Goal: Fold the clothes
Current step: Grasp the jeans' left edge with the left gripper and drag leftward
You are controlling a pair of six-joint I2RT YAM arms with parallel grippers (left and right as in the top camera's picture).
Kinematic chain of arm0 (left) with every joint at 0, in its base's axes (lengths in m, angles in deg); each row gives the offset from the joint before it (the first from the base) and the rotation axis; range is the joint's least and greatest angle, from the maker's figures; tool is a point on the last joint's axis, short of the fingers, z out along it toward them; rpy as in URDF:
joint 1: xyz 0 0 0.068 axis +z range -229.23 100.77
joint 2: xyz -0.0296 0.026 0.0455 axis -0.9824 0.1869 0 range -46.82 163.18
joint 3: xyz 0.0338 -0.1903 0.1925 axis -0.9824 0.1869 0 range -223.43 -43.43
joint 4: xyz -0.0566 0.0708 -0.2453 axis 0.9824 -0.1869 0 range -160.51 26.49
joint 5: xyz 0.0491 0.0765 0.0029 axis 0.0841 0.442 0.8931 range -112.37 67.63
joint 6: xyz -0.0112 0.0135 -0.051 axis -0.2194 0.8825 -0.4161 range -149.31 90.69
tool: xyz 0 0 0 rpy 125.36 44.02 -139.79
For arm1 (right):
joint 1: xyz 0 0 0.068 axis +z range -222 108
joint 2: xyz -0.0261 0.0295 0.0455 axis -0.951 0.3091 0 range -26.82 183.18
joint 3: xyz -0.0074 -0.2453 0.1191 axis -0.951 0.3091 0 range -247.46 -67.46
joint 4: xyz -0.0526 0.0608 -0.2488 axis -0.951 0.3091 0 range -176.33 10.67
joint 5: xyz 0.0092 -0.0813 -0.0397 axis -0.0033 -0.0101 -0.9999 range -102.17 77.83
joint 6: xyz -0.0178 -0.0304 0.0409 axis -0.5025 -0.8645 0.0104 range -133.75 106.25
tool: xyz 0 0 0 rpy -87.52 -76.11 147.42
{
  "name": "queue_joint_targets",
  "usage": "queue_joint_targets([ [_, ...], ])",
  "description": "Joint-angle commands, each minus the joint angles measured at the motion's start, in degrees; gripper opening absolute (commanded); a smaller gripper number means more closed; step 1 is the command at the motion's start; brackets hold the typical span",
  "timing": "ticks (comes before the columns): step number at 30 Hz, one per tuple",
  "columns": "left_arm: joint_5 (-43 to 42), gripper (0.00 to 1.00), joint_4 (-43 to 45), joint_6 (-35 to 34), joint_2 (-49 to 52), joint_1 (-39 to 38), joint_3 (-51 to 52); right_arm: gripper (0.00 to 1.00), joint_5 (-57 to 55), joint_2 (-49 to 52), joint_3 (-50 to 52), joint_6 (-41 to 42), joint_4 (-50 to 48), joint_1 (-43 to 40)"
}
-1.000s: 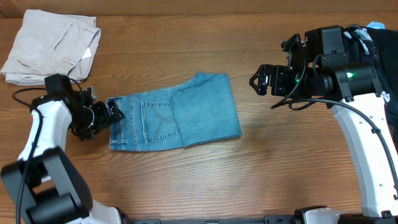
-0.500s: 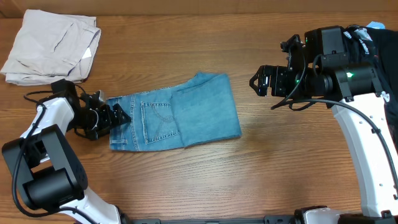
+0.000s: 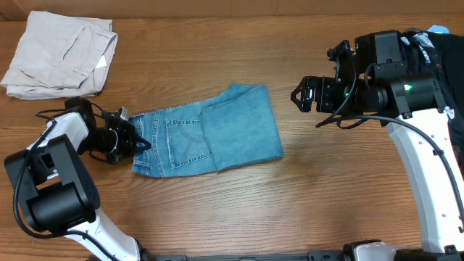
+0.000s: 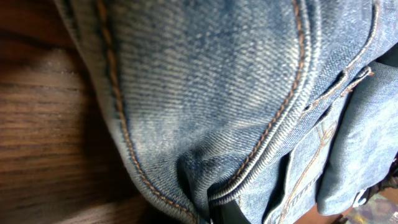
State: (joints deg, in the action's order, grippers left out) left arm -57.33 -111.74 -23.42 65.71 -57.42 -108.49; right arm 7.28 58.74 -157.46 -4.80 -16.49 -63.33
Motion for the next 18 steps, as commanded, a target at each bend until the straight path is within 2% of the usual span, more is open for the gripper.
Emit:
queue_joint_targets([
  [1,5.2,0.04,-1.9,-3.4,1.3,1.0,-1.4,1.00,-0.3,-0.3,-0.1,-0.4,-0.2,0.0],
  [12,25.8,0.04,-20.3,-16.3,1.3,3.2,-22.5,1.00,-0.3,-0.3,-0.1,-0.5,0.4,0.0],
  [18,26.4,0.04,-31.2,-16.7,1.2,1.2,-37.0,1.00,-0.3,-0.3,-0.1,-0.4,0.2,0.0],
])
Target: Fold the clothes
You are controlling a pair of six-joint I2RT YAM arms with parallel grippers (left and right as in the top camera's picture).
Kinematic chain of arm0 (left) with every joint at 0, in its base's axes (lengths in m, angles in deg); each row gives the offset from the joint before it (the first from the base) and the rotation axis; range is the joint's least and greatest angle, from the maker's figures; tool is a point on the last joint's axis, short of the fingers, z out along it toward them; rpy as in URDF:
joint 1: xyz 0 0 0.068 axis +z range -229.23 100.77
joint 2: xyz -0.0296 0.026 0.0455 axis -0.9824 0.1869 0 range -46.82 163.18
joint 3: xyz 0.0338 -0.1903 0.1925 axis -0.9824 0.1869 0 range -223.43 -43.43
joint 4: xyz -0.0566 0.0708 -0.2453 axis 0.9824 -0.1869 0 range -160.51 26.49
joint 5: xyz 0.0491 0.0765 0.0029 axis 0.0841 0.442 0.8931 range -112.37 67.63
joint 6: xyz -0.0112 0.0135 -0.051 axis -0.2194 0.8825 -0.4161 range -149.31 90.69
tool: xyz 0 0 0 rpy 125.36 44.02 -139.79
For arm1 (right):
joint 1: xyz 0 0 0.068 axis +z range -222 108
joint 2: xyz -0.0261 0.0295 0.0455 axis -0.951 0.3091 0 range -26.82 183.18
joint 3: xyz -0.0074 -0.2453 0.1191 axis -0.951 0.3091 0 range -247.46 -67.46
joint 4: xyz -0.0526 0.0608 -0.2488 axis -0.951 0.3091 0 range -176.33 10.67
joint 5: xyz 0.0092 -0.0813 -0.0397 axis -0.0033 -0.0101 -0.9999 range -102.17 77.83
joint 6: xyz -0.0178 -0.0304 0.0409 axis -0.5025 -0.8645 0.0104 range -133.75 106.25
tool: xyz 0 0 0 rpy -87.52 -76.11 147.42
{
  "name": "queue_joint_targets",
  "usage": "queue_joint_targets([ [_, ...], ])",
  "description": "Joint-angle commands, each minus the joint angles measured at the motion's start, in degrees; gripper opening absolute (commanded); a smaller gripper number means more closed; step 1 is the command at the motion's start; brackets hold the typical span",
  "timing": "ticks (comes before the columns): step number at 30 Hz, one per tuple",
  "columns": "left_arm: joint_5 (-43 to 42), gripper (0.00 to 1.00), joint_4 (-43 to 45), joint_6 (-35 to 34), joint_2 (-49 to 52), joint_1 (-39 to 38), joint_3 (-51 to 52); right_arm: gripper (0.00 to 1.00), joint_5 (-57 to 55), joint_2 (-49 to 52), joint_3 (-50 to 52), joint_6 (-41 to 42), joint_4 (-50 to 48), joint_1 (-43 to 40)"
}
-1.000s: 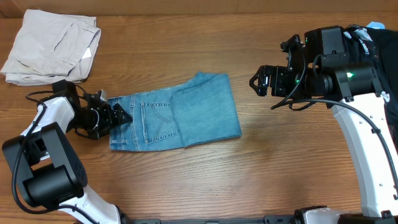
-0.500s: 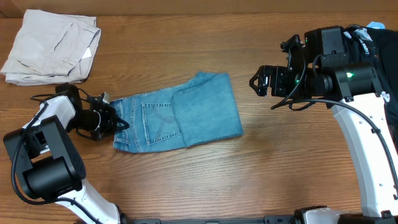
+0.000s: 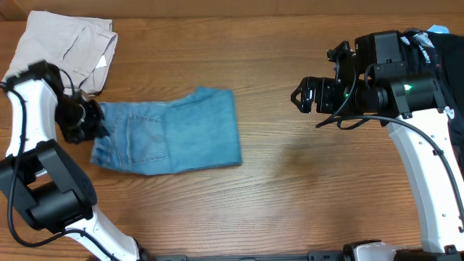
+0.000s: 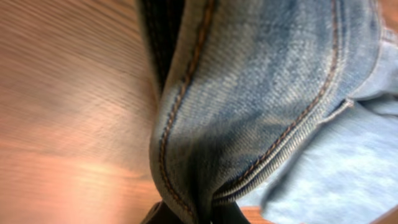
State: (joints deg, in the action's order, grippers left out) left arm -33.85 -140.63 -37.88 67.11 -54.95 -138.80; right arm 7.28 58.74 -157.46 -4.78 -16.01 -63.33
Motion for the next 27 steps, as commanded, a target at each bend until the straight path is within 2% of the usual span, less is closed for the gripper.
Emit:
queue_joint_targets([
  [1,2.9,0.04,-3.9,-2.3,-0.3,-2.2,-8.9,1.00,-0.3,-0.2,-0.1,-0.5,-0.4,0.0],
  [7,3.0,0.04,-10.4,-2.8,-0.5,-10.4,-17.9,1.00,-0.3,1.6,0.8,-0.5,-1.0,0.0],
  [11,3.0,0.04,-12.5,-3.3,-0.5,-17.6,-20.3,1.00,-0.3,4.3,5.0,-0.4,-4.3,0.1],
  [18,3.1,0.04,-10.9,-5.9,-0.5,-28.5,-20.3,1.00,6.2,7.6,13.7,-0.2,-13.1,0.3],
  [25,3.1,0.04,-8.3,-6.3,-0.5,-38.6,-20.3,1.00,7.7,11.3,18.3,0.0,-17.3,0.4],
  [27,3.1,0.09,-7.5,-6.3,-0.5,-40.5,-20.3,1.00,8.9,12.1,18.3,0.0,-17.5,0.4],
])
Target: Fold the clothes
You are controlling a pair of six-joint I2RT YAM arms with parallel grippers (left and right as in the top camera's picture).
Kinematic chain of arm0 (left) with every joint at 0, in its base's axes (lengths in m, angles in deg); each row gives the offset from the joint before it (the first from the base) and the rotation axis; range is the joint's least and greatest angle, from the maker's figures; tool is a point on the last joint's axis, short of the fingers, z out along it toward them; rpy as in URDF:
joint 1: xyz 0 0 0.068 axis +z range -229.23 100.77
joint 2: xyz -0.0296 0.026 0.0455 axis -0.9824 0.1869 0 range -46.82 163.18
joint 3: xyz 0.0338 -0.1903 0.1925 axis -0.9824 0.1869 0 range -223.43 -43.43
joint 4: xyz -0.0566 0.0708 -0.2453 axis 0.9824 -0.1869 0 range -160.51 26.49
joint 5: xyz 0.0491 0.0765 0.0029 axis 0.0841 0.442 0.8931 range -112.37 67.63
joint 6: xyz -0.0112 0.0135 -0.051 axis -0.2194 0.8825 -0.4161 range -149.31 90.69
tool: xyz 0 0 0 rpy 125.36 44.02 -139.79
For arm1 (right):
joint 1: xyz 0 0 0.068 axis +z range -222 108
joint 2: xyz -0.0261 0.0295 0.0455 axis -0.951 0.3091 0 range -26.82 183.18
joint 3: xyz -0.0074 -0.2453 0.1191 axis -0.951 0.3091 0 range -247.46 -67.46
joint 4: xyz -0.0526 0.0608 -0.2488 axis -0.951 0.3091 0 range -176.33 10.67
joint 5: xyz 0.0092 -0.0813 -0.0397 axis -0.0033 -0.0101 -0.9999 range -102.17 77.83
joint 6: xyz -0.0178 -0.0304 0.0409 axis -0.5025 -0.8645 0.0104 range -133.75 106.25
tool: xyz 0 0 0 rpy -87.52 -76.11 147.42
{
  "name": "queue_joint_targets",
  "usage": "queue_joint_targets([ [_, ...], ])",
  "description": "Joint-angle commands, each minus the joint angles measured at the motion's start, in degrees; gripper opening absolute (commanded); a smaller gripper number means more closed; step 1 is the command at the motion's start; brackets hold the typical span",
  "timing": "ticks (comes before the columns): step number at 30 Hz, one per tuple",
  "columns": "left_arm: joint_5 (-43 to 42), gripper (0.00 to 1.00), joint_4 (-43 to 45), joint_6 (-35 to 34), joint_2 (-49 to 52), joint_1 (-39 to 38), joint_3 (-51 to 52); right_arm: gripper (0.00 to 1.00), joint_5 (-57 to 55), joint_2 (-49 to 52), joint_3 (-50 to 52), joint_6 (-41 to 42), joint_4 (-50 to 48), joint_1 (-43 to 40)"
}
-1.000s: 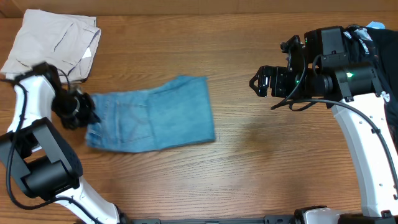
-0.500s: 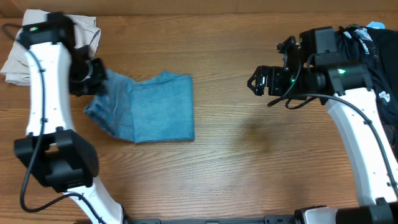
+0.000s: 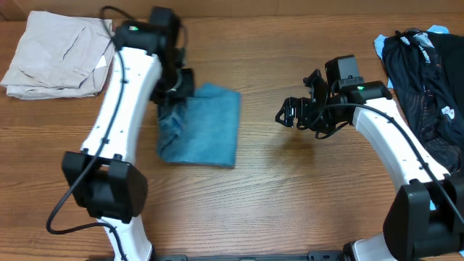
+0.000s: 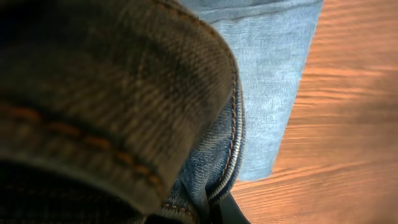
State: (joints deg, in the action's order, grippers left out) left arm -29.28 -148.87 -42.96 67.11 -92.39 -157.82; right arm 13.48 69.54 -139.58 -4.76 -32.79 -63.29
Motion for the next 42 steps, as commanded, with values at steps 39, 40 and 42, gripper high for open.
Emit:
queue_joint_targets([
  [39,-8.6,0.04,2.9,-8.2,2.6,-15.9,-1.1,0.19,22.2,1.8,19.6,11.1,-16.2,3.1],
  [40,-8.6,0.04,2.9,-8.7,2.6,-16.0,-1.1,0.19,21.5,1.9,20.1,12.3,-17.0,3.7],
  [42,-8.6,0.04,2.9,-9.9,2.6,-16.2,-1.1,0.19,18.0,2.5,21.1,14.3,-18.0,5.2],
])
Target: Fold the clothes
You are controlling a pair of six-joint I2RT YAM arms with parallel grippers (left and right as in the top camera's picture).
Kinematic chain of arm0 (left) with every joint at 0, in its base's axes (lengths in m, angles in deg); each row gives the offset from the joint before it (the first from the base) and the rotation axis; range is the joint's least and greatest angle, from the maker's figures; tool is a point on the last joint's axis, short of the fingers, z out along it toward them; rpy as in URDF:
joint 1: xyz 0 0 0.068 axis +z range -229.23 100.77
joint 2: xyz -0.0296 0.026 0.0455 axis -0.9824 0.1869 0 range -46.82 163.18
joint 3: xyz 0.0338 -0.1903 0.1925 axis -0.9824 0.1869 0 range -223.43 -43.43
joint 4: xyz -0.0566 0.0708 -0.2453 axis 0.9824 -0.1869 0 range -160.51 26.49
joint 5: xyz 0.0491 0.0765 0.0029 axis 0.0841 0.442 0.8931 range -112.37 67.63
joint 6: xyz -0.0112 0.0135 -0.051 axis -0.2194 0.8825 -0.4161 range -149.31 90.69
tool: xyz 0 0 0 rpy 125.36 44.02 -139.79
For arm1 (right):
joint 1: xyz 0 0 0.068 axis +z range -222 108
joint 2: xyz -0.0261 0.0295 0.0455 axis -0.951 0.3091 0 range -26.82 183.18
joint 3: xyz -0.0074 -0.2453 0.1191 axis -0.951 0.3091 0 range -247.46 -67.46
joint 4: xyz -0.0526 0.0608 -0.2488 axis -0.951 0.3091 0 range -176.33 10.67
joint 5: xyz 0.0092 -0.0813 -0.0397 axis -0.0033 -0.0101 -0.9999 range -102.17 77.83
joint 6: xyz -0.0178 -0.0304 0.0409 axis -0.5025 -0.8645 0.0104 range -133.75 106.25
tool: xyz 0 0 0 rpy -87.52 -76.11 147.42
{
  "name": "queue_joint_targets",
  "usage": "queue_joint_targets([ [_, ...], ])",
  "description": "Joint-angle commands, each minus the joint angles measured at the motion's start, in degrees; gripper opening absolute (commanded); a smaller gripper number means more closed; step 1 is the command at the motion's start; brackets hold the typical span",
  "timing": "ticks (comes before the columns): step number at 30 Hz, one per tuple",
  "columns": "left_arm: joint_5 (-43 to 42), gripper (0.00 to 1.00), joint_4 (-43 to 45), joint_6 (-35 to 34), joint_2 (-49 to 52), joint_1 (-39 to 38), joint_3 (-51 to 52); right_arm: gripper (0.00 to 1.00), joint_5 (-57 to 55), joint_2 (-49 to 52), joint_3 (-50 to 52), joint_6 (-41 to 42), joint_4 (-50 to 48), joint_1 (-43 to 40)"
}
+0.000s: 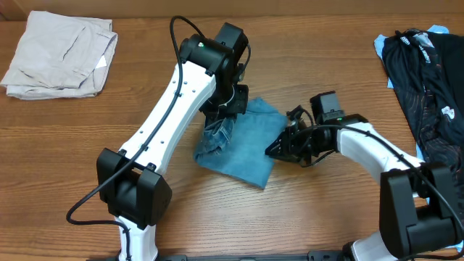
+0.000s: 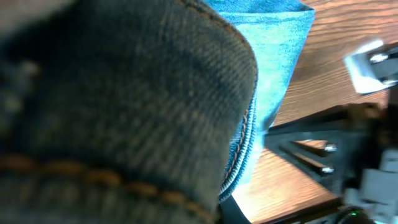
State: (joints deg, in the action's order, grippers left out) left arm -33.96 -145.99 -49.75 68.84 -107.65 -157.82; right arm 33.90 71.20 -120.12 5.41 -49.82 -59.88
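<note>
The blue jeans [image 1: 246,148] lie bunched at the table's middle, with the waistband end [image 1: 217,134] lifted. My left gripper [image 1: 223,116] is shut on that waistband from above. In the left wrist view the denim [image 2: 124,106] fills nearly everything, and only a dark finger [image 2: 233,211] shows below it. The light inner side of the jeans [image 2: 273,43] hangs beyond. My right gripper [image 1: 281,148] sits low at the jeans' right edge. Its dark fingers [image 2: 305,121] look spread apart, with bare wood between them.
A folded beige garment [image 1: 61,54] lies at the far left corner. A heap of dark clothes [image 1: 424,72] with a light blue piece under it lies at the far right. The left arm [image 1: 167,123] stretches across the table from the near left.
My left gripper has carried the jeans' waistband to the right and nearer, so the jeans now lie at the middle. My right gripper has come down and left to the jeans' right edge.
The jeans lay folded flat left of centre, with my left gripper on the waistband. They were then further left beside the beige garment, then hanging from the raised gripper at the back. Now they are at the middle, with the right gripper at their edge.
</note>
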Motion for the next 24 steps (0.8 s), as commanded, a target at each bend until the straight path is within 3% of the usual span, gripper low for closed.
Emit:
queue_joint_targets([
  [1,-3.9,0.04,0.0,-3.7,0.9,-1.0,-1.1,0.19,-2.5,1.3,1.7,4.0,-1.0,2.1],
  [14,-10.1,0.04,0.2,-5.2,0.9,-1.9,-1.1,0.18,-0.8,9.6,1.7,4.0,-3.5,1.9],
  [20,-2.6,0.04,0.2,-4.9,0.9,-6.4,-1.1,0.18,-0.8,9.6,1.6,4.0,-4.6,1.8],
  [24,0.0,0.13,0.2,-4.9,0.9,-9.6,-1.0,0.18,-0.8,9.6,1.6,4.1,-4.6,0.6],
])
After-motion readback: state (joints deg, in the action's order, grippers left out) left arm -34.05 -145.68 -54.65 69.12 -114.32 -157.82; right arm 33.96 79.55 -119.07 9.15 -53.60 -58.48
